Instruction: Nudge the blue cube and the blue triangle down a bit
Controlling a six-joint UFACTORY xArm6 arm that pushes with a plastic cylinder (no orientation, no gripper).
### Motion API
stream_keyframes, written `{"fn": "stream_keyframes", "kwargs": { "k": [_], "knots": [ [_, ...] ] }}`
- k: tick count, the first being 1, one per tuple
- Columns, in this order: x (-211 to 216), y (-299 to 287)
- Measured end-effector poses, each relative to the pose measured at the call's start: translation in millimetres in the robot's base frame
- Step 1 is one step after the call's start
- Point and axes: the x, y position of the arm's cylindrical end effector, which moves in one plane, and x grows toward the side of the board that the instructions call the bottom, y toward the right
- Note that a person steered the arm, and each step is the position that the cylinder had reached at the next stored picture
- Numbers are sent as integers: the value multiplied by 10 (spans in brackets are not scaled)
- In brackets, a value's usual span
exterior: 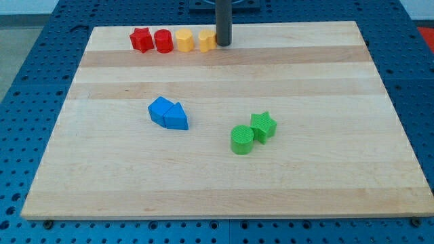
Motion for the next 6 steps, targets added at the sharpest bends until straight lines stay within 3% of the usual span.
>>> {"fn": "stream_keyframes", "kwargs": {
  "k": [2,3,4,6],
  "knots": [
    [134,-2],
    [448,-53],
    [697,-749],
    [1707,-1256]
  ]
}}
